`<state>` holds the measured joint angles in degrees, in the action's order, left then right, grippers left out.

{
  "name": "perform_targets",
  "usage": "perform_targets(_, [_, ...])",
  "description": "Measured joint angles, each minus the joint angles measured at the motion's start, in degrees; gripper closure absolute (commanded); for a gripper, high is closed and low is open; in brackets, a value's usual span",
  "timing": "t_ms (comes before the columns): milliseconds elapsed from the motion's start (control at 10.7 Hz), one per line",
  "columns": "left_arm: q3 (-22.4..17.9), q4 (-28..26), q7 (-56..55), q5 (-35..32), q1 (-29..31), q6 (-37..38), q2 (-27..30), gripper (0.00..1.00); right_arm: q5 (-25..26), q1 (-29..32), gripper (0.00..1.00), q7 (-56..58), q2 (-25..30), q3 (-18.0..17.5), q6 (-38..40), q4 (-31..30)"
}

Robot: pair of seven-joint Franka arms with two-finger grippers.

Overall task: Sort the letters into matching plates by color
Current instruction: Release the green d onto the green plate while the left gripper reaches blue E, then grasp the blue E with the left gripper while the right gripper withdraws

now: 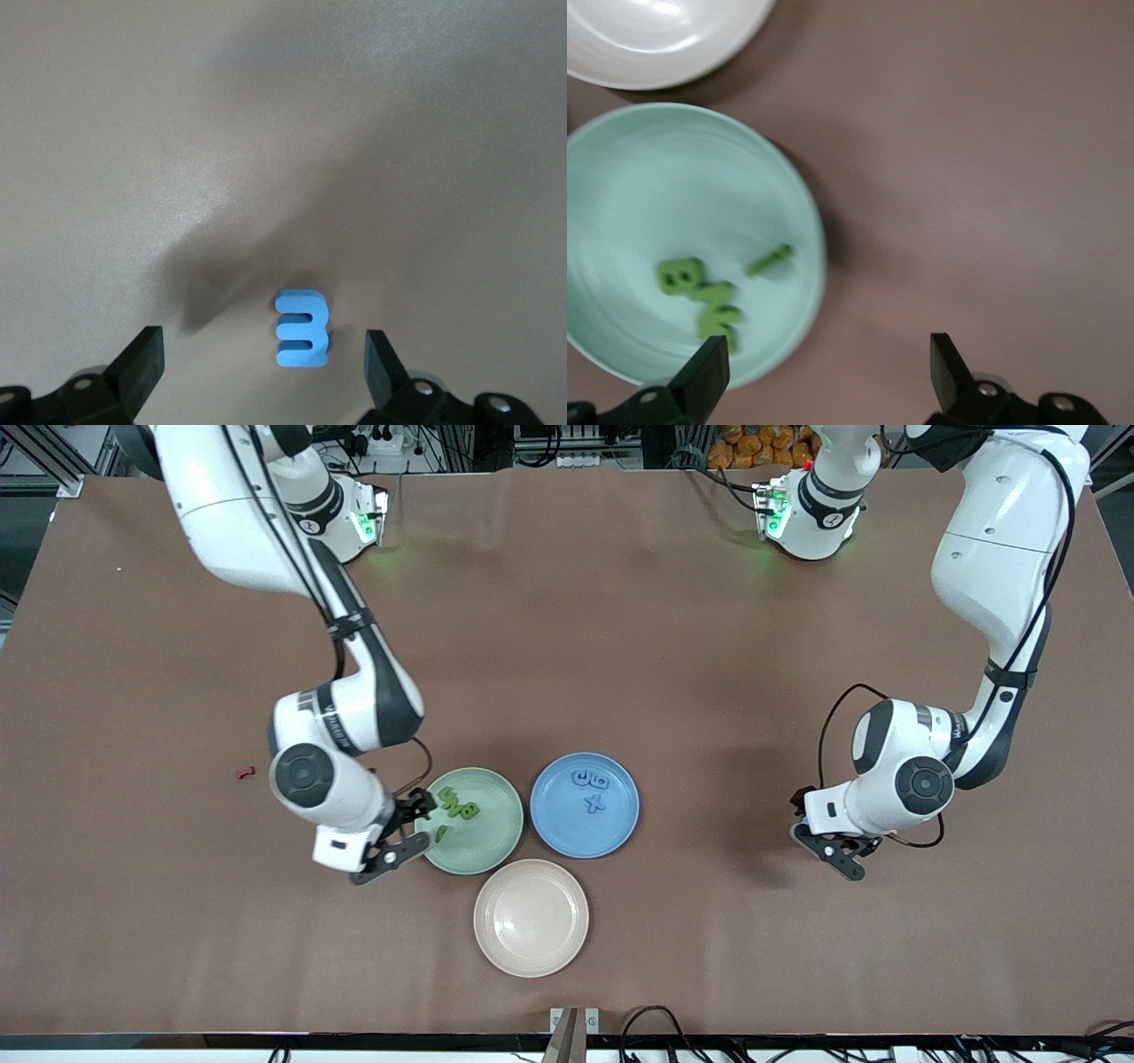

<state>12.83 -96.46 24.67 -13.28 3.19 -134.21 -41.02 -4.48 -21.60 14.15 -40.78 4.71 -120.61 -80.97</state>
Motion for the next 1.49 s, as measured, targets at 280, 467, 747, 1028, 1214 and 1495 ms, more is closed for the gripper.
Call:
perform_targets(280, [0.13,-0.05,-0.01,0.00,-0.20,0.03,-0.17,0.00,0.10,7.08,0.00,7.15,0.17,0.11,4.50,2.54])
perform_targets(467, [0.17,-0.05,-0.01,0.00,-0.20,0.03,-0.39,0.00,0.17,11.27,0.00,10.57,0.75,0.16,5.65,3.33])
perform_targets(747, [0.20,-0.05,-0.03,0.00,-0.18,-0.19,-0.64,0.00,0.17,17.23,0.00,15.10,2.22,0.03,5.84,3.71])
perform_targets(1028, [0.21,-0.05,-0.28,0.00,-0.18,-0.37,-0.90,0.75,0.18,20.64,0.00,15.86,5.13,0.02,9.51,4.01])
perform_targets(1214, [0.21,-0.07,-4.19,0.01,-0.17,-0.39,-1.04,1.00,0.25,21.43,0.00,12.14,8.18,0.10,14.25,4.16])
perform_targets(1495, [0.30,0.01,-9.32,0.01,-0.32,-0.40,-0.79,1.00,2.16,21.46,0.00,2.31,12.94,-0.05,19.49,4.25])
